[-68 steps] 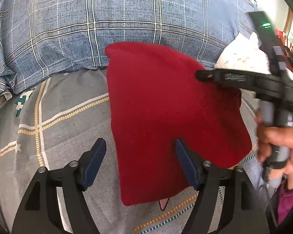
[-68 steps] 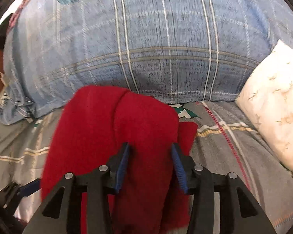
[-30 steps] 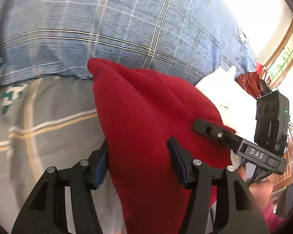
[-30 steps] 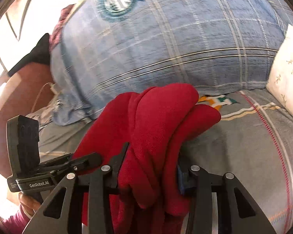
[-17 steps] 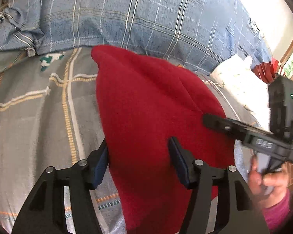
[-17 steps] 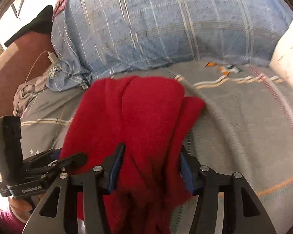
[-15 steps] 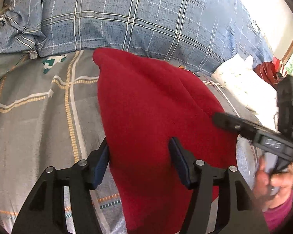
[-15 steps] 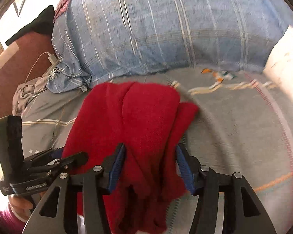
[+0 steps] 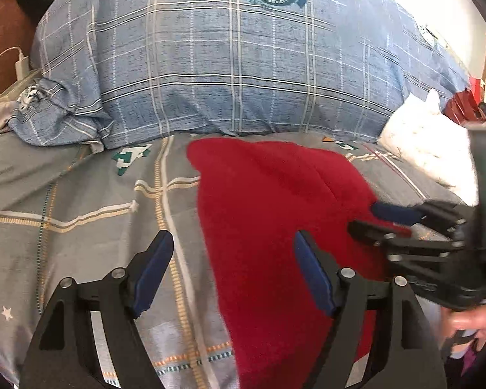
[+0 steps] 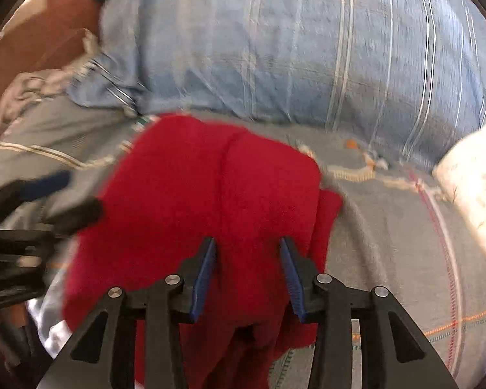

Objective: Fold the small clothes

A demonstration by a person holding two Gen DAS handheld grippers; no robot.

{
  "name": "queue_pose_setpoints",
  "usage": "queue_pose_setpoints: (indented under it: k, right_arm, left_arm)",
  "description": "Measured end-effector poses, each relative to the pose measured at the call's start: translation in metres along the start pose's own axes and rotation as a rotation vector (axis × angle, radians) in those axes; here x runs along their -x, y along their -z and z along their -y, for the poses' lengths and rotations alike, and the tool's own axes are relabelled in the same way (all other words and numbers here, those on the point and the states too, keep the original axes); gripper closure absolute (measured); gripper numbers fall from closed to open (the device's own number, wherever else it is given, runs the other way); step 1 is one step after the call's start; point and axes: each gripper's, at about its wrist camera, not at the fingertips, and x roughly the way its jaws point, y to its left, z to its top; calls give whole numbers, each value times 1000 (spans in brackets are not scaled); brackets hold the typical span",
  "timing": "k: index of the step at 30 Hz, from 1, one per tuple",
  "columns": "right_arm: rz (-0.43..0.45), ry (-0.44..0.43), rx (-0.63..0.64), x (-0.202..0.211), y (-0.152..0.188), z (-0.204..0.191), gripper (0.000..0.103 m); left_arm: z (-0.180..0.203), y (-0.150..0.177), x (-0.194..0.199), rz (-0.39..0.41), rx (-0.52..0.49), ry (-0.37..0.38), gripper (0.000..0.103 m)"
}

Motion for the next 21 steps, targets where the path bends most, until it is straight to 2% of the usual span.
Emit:
queue_pose_setpoints:
  k: [3, 8, 10, 13, 21]
  right_arm:
    - [13, -21, -50, -3, 1, 7, 60]
    - [52, -55, -99, 24, 4, 9, 58]
    - [82, -65, -110, 38, 5, 7, 52]
    - [120, -24, -105, 57, 7, 0, 39]
    - [146, 36, -81, 73, 11, -14, 33]
  left_arm:
    - [-1, -1, 0, -9, 5, -15, 26]
    - [4, 0, 13, 27, 3, -36, 26]
    - [5, 1, 17, 38, 9, -40, 26]
    - [7, 2, 21, 40, 25, -34, 26]
    - [10, 7, 37, 81, 44, -54, 25]
